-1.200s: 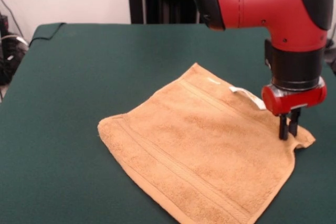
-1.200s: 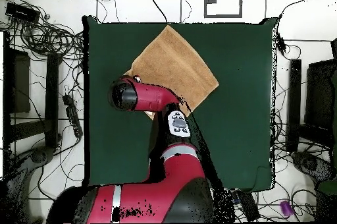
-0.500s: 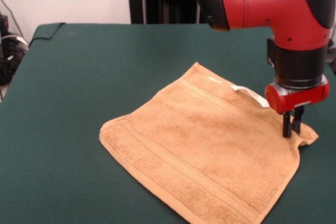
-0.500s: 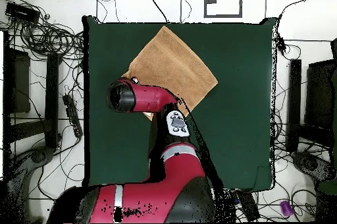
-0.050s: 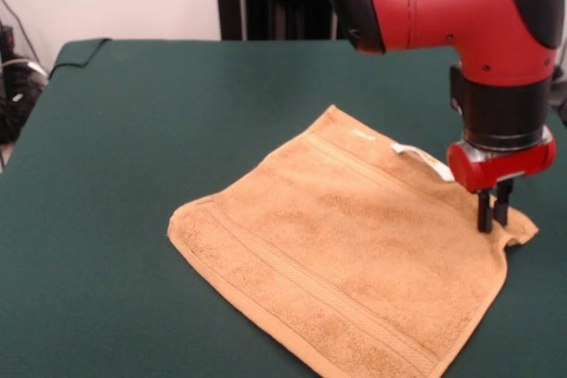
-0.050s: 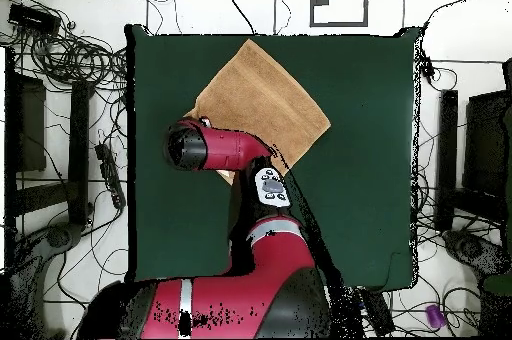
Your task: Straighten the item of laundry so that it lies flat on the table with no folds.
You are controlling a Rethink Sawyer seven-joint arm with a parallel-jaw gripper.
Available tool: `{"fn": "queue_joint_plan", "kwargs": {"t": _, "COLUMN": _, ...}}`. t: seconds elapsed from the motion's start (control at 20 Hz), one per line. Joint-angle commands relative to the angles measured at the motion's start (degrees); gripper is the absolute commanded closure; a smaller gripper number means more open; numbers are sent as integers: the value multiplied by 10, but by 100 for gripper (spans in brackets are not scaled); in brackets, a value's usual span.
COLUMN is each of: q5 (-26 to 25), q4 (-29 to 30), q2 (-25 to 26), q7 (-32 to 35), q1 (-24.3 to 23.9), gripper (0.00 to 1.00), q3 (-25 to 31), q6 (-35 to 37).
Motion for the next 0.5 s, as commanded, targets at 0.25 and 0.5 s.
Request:
{"fn": "queue_joint_plan", "kwargs": {"t": 0.25, "q5": -33, "q4": 69, "q2": 31, "q7": 58, "q1": 11, "gripper": 100, "q3": 87, "q6": 6}}
{"fn": "queue_joint_plan", "kwargs": {"t": 0.5, "q5": -38, "q4": 78, "q2": 28, "q7": 61, "q1": 11, "gripper": 100, "q3": 87, "q6": -1}}
